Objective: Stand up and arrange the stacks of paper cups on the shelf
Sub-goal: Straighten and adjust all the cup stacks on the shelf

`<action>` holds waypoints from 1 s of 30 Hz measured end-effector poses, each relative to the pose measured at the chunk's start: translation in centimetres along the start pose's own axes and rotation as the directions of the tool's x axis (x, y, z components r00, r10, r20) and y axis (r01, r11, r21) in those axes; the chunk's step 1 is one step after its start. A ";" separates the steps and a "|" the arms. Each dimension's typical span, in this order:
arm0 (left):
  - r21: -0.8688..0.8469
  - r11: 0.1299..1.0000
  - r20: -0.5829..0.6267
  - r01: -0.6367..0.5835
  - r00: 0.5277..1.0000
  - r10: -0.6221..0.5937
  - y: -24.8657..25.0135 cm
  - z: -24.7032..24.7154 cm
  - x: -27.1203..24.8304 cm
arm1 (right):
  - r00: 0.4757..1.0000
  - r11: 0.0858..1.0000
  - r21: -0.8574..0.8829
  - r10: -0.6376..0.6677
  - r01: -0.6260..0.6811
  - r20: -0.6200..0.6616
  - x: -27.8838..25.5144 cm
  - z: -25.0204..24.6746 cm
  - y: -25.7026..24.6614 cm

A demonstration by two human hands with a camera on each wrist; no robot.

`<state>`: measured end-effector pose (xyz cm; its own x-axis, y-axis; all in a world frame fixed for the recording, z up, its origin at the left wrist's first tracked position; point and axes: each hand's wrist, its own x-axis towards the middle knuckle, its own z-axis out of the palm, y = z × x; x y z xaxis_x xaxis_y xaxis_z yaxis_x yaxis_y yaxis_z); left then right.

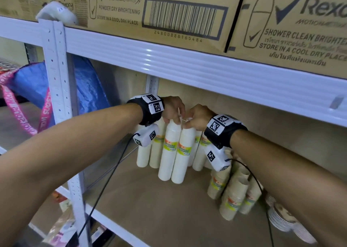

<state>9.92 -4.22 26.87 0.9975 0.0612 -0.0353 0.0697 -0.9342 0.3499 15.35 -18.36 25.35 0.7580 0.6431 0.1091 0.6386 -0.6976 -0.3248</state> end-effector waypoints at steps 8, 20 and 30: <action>0.000 0.991 -0.054 -0.134 0.990 0.133 2.1 1.6 3.1 | 0.993 0.993 -0.031 0.114 -0.115 -0.035 -0.8 -1.0 3.4; 0.040 0.982 -0.108 -0.186 0.976 0.189 3.0 3.3 6.2 | 0.984 0.986 0.005 0.165 -0.165 -0.067 -0.3 -0.8 6.0; -0.013 0.987 -0.101 -0.157 0.983 0.155 2.5 4.7 7.2 | 0.987 0.990 0.012 0.141 -0.141 -0.077 0.0 -0.2 6.7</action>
<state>17.18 -7.74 23.12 0.9922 -0.0493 0.1141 -0.0879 -0.9274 0.3635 19.68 -23.09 23.39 0.8486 0.5116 0.1344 0.5238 -0.7772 -0.3487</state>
